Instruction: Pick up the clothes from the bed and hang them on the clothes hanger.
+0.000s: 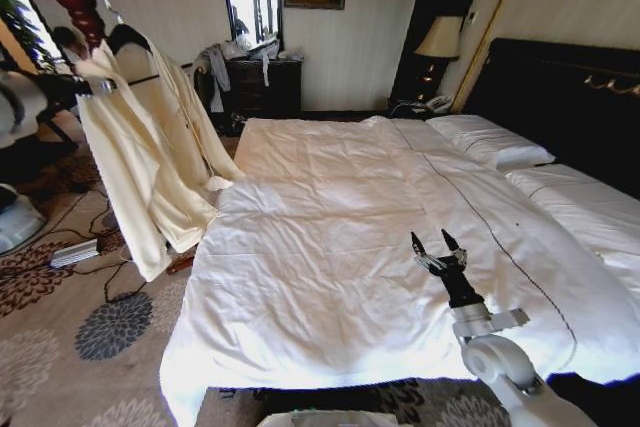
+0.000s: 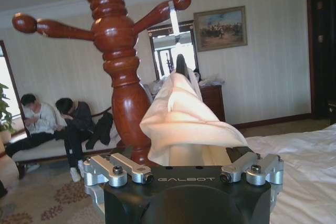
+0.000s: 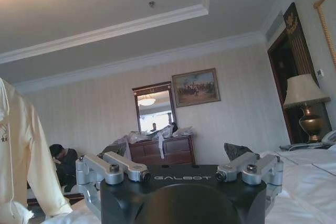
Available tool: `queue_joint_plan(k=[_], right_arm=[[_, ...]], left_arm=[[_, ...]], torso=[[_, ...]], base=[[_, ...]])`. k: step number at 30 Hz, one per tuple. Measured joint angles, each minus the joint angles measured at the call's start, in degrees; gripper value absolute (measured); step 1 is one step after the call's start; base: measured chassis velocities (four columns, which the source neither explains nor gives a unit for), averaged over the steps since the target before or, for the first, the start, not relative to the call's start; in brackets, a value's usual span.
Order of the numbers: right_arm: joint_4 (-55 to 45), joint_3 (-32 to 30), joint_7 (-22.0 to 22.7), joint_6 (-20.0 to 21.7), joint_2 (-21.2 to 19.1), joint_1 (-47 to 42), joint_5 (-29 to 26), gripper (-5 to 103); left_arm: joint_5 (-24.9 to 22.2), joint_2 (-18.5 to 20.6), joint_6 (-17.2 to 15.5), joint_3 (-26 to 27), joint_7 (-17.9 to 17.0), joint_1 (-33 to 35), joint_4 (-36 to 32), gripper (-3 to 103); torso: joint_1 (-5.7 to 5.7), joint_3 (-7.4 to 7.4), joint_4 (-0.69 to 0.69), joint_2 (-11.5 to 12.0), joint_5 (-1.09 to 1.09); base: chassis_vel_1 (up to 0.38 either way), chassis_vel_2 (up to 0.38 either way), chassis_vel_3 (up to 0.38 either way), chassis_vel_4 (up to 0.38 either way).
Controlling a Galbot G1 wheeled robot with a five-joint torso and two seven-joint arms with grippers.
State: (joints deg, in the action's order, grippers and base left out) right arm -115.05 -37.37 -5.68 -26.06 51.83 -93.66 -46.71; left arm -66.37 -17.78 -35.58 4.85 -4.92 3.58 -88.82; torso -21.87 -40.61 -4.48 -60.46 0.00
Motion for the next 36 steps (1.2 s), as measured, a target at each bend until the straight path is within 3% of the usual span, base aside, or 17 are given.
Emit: queue_joint_plan(k=[4, 8, 12, 13, 17, 19, 20, 22, 23, 24, 26, 27, 29, 30, 32, 33, 36], right_arm=[[-1.1, -2.5, -1.5, -0.3, -0.7, -0.5, -1.7, 100], [-3.4, -6.1, -2.5, -0.7, -1.9, 0.2, -5.3, 100], [-4.8, -8.1, -2.6, -0.9, -2.1, 0.3, -6.7, 100], [-7.9, -11.8, -2.7, -1.0, -1.3, -3.0, -7.1, 100], [-10.6, -15.6, -3.3, -1.4, 2.6, -8.4, -4.9, 100], [-10.5, -16.5, -3.3, -1.8, 5.3, -9.4, -1.3, 100], [-10.5, -16.5, -3.3, -1.8, 5.3, -9.4, -1.3, 100], [-9.4, -16.7, -2.5, -2.2, 9.6, -9.8, 4.8, 100], [-7.8, -16.5, -1.8, -2.8, 14.0, -9.9, 9.8, 100], [-7.8, -16.5, -1.8, -2.8, 14.0, -9.9, 9.8, 100], [-5.8, -16.0, -1.3, -4.2, 18.5, -9.7, 14.2, 100], [-4.2, -15.6, -1.4, -5.4, 22.1, -9.5, 18.0, 100], [-3.7, -15.1, -2.2, -6.2, 25.2, -9.5, 20.3, 100], [-3.7, -15.1, -2.2, -6.2, 25.2, -9.5, 20.3, 100], [-4.5, -13.1, 0.4, -6.6, 28.5, -10.5, 23.5, 100], [-5.1, -10.6, 2.4, -8.1, 31.4, -11.3, 27.3, 100], [-6.8, -7.9, 2.4, -9.4, 34.8, -12.7, 33.5, 100]], left_arm=[[-1.9, 1.9, 3.4, 0.5, 0.0, 1.3, -3.0, 100], [-2.3, 3.5, 15.6, 1.0, 1.5, 3.9, -7.2, 100], [-1.4, 3.9, 19.4, 1.3, 1.9, 6.1, -9.7, 100], [3.3, 3.1, 23.9, 1.7, 1.5, 11.7, -13.2, 100], [7.3, 0.3, 27.1, 2.8, -1.3, 22.9, -16.4, 100], [10.0, -1.6, 28.5, 6.9, -3.9, 32.1, -18.2, 100], [10.0, -1.6, 28.5, 6.9, -3.9, 32.1, -18.2, 100], [13.9, -5.4, 29.5, 15.0, -7.3, 44.7, -20.8, 100], [17.9, -10.3, 29.5, 20.8, -10.1, 54.5, -23.1, 100], [17.9, -10.3, 29.5, 20.8, -10.1, 54.5, -23.1, 100], [21.7, -15.5, 29.3, 24.8, -12.3, 61.4, -25.3, 100], [26.3, -21.9, 28.7, 28.0, -13.7, 67.9, -28.2, 100], [29.6, -29.3, 28.2, 29.9, -14.8, 73.6, -31.6, 100], [29.6, -29.3, 28.2, 29.9, -14.8, 73.6, -31.6, 100], [32.7, -36.4, 29.3, 30.4, -15.1, 78.8, -34.7, 100], [38.2, -42.3, 31.6, 30.0, -13.4, 83.5, -37.3, 100], [45.5, -47.4, 36.1, 28.7, -10.6, 88.1, -40.2, 100]], torso=[[0.00, 0.00, 0.02, 0.0, 0.00], [0.00, 0.00, 0.02, 0.0, 0.01], [0.00, 0.00, 0.03, 0.0, 0.00], [0.00, 0.00, 0.06, 0.0, 0.03], [-0.01, -0.01, -0.08, 0.0, -0.02], [-0.01, 0.00, -0.07, 0.0, -0.01], [-0.01, 0.00, -0.07, 0.0, -0.01], [-0.01, -0.01, 0.06, 0.0, 0.01], [-0.01, -0.01, 0.07, 0.0, -0.04], [-0.01, -0.01, 0.07, 0.0, -0.04], [-0.01, 0.01, 0.00, 0.0, -0.04], [0.00, 0.00, 0.00, 0.0, 0.02], [0.00, 0.00, 0.03, 0.0, 0.00], [0.00, 0.00, 0.03, 0.0, 0.00], [0.00, 0.00, 0.06, 0.0, -0.01], [0.01, 0.01, 0.02, 0.0, 0.00], [0.01, 0.01, 0.02, 0.0, 0.02]], base=[[0.000, 0.000, 0.000, 0.000], [0.000, 0.000, 0.000, 0.000], [0.000, 0.000, 0.000, 0.000], [0.000, 0.000, 0.000, 0.000], [0.000, 0.000, 0.000, 0.000], [0.000, 0.000, 0.000, 0.000], [0.000, 0.000, 0.000, 0.000], [0.000, 0.000, 0.000, 0.000], [0.000, 0.000, 0.000, 0.000], [0.000, 0.000, 0.000, 0.000], [0.000, 0.000, 0.000, 0.000], [0.000, 0.000, 0.000, 0.000], [0.000, 0.000, 0.000, 0.000], [0.000, 0.000, 0.000, 0.000], [0.000, 0.000, 0.000, 0.000], [0.000, 0.000, 0.000, 0.000], [0.000, 0.000, 0.000, 0.000]])
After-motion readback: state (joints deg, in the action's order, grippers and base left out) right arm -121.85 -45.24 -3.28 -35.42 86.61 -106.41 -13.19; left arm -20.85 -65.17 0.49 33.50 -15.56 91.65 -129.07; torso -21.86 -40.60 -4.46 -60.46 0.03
